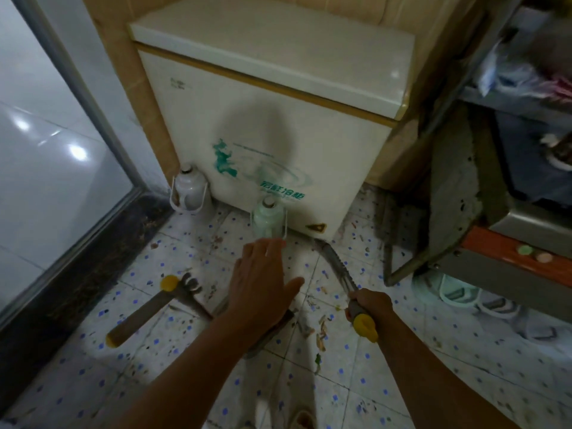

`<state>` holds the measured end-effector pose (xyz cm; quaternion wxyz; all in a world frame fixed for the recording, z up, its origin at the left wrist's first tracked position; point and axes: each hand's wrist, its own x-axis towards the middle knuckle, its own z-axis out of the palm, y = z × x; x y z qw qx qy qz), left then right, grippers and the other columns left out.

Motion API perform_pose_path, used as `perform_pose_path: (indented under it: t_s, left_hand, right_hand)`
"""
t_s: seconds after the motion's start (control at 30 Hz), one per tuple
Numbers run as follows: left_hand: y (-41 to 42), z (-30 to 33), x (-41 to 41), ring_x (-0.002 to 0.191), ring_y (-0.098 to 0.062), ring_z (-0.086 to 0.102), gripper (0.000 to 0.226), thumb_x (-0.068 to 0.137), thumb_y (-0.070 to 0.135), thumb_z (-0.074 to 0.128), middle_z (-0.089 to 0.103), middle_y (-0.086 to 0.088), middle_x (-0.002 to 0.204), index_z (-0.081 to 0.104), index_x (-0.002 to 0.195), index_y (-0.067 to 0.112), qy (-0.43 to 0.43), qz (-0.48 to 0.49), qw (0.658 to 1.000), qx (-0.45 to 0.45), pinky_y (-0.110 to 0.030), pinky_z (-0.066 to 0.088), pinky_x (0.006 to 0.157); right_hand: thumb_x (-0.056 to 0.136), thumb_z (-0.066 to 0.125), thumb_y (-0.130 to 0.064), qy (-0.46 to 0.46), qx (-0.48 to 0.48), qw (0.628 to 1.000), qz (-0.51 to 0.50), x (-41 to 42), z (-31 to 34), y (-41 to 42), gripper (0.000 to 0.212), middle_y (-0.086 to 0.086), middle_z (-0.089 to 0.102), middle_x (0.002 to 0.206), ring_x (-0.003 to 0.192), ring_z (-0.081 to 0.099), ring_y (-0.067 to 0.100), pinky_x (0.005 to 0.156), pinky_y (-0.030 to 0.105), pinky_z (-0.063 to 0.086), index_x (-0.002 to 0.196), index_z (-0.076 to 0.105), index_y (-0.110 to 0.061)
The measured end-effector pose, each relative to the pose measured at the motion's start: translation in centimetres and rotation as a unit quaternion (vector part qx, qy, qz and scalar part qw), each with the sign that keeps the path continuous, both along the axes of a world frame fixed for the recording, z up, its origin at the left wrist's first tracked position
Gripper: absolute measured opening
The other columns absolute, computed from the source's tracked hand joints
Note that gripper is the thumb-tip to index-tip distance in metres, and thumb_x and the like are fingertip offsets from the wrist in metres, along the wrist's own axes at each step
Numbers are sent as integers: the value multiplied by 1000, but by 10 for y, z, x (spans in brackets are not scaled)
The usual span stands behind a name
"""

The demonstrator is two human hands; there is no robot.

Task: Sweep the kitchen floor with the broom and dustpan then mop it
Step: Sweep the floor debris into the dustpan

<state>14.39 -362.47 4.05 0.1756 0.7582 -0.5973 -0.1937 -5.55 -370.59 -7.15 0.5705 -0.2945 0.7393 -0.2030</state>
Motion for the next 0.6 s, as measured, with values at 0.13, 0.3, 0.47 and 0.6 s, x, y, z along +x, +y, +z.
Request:
perform_pose_path:
  t_s: [0.13, 0.3, 0.47, 0.6]
  left_hand:
    - [-32, -2, -40, 126, -17, 36, 63, 87, 45, 58, 39, 2, 138, 29, 139, 24, 34, -11, 998, 46, -32, 35, 105]
    - [-71, -9, -84, 122, -16, 40, 59, 88, 46, 57, 43, 2, 133, 31, 136, 25, 50, -36, 995, 85, -32, 38, 101]
    - [-113, -18, -110, 119, -16, 45, 54, 88, 45, 57, 45, 4, 132, 34, 133, 27, 77, -50, 989, 116, -35, 41, 100]
    - [-157, -23, -119, 120, -15, 44, 50, 88, 45, 57, 46, 5, 130, 36, 130, 28, 83, -69, 988, 111, -32, 41, 98]
  right_hand:
    - [92, 54, 6, -39, 15, 998, -40, -28, 14, -24, 37, 23, 48, 68, 57, 47, 33, 54, 39, 42, 128, 49, 15]
    - [88, 62, 3, -58, 17, 996, -73, -61, 8, -64, 52, 19, 51, 71, 60, 48, 31, 68, 51, 51, 137, 45, 5]
    - [88, 58, 7, -75, 3, 991, -115, -82, 5, -105, 47, 16, 40, 65, 47, 40, 24, 45, 25, 44, 132, 45, 11]
    - [92, 50, 10, -93, 0, 989, -118, -89, 8, -141, 50, 11, 28, 60, 48, 29, 19, 34, 17, 34, 133, 25, 26]
